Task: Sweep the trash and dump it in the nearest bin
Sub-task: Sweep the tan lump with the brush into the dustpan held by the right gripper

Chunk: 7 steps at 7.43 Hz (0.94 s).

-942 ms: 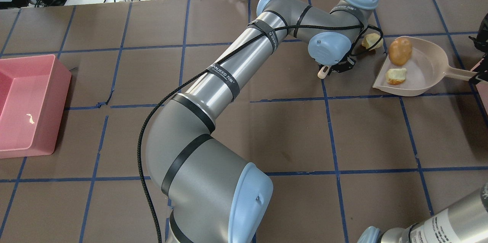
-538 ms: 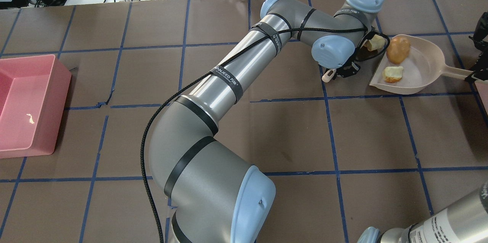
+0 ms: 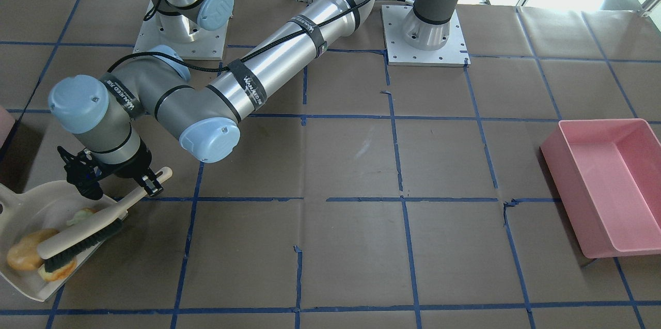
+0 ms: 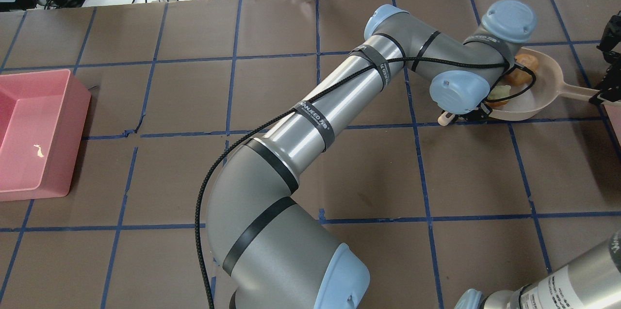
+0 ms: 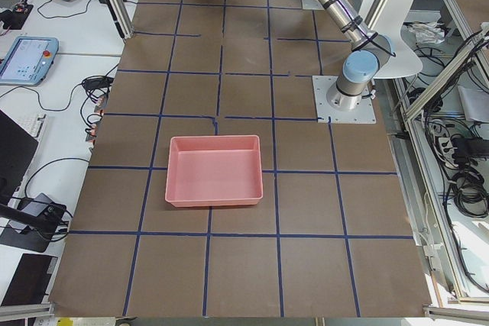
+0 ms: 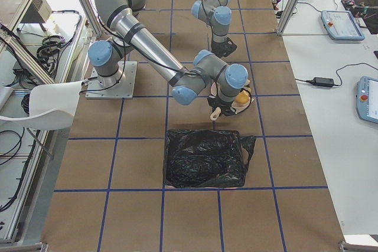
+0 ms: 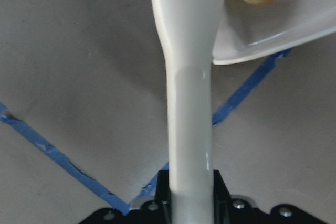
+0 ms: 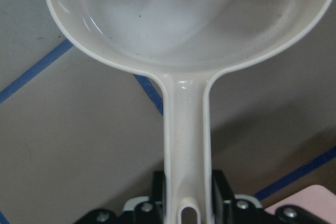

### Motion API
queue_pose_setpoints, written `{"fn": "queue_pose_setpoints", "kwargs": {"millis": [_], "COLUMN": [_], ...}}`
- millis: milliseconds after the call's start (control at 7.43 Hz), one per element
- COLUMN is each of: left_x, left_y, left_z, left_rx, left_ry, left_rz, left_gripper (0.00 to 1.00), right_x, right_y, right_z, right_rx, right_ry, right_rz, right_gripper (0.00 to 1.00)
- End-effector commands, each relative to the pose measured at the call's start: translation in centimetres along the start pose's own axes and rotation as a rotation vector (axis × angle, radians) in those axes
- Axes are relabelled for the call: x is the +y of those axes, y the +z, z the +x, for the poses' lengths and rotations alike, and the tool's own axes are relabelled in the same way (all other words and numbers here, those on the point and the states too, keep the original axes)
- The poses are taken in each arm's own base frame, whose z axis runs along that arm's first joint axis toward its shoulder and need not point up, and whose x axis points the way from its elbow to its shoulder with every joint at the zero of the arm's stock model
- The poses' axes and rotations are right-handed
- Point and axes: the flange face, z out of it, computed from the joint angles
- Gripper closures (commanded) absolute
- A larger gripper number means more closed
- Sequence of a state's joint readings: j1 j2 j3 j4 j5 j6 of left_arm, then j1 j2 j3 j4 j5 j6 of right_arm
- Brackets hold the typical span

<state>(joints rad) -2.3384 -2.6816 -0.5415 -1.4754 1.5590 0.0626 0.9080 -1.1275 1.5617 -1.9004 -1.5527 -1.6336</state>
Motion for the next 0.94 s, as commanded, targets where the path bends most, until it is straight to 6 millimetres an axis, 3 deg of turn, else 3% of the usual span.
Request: {"fn": "queue_pose_setpoints", "kwargs": {"millis": [0,269,538,808], "left_x": [0.6,1.3,2.0,3.9], "left_y": [-0.8,-2.4,-3.7,-6.6], "left_z": [4.9,7.9,8.1,8.0], "left_rx": [0.003,0.005,0.001,-0.015], "left_ry": [0.009,0.023,0.026,0.032], "left_rz": [0.01,0.025,0.022,0.011], "left_gripper": [0.94,0.94,0.94,0.94], "right_x": [-0.1,-0.1,-0.1,-0.5], "right_y": [0.0,-0.1,-0.2,-0.4], "right_z": [0.0,0.1,0.1,0.2], "right_rx": [0.002,0.004,0.009,0.017], "right_ry": [0.0,0.0,0.0,0.001], "right_rz": [0.009,0.011,0.012,0.07], "right_gripper": [0.84,0.84,0.84,0.84]}}
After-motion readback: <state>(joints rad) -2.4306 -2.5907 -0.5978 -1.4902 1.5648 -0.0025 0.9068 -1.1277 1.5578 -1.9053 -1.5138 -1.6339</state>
